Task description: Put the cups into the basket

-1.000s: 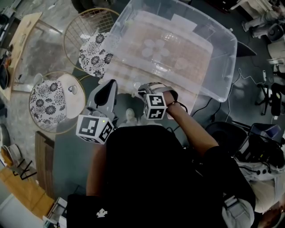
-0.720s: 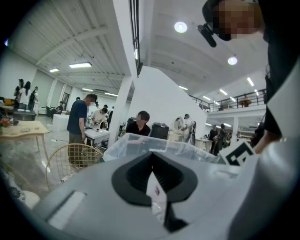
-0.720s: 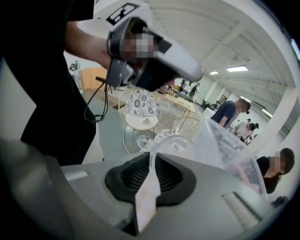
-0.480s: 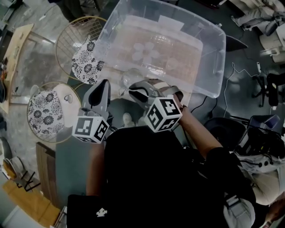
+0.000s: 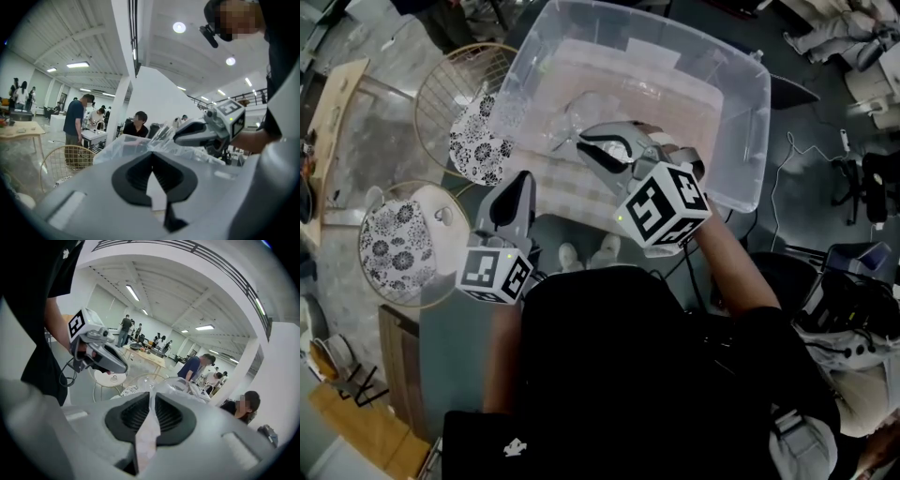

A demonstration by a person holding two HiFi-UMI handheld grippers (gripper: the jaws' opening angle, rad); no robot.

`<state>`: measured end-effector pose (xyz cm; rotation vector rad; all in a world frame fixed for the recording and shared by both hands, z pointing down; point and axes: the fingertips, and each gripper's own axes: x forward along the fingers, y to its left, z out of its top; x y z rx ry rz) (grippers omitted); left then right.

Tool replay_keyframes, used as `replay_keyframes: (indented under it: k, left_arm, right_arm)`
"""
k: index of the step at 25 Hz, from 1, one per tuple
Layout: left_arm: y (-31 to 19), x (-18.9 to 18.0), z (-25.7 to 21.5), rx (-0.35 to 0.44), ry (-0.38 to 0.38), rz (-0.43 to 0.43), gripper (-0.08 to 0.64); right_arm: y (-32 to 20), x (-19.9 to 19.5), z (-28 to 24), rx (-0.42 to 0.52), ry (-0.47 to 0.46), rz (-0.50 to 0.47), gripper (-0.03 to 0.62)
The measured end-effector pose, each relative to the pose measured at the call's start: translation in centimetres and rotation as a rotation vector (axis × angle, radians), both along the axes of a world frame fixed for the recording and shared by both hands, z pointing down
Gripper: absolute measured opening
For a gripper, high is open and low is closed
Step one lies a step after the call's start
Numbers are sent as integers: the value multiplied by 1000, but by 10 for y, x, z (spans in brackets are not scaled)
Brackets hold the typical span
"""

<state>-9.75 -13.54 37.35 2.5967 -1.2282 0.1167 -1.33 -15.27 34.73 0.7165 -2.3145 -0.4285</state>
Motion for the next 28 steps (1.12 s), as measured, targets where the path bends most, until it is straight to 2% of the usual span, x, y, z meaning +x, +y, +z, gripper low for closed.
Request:
replay_keyframes:
  k: [6, 14, 28]
  left_arm:
    - [-6, -2, 5, -15, -12, -25, 5]
    - [-15, -4, 11, -37, -26, -68, 5]
    - [-20, -10, 22, -78, -60, -112, 5]
  right_arm:
    - [-55, 27, 24, -45, 20, 64, 37]
    - [-110, 48, 95, -164, 126, 83, 37]
    - [-125, 47, 249, -403, 332, 5, 35]
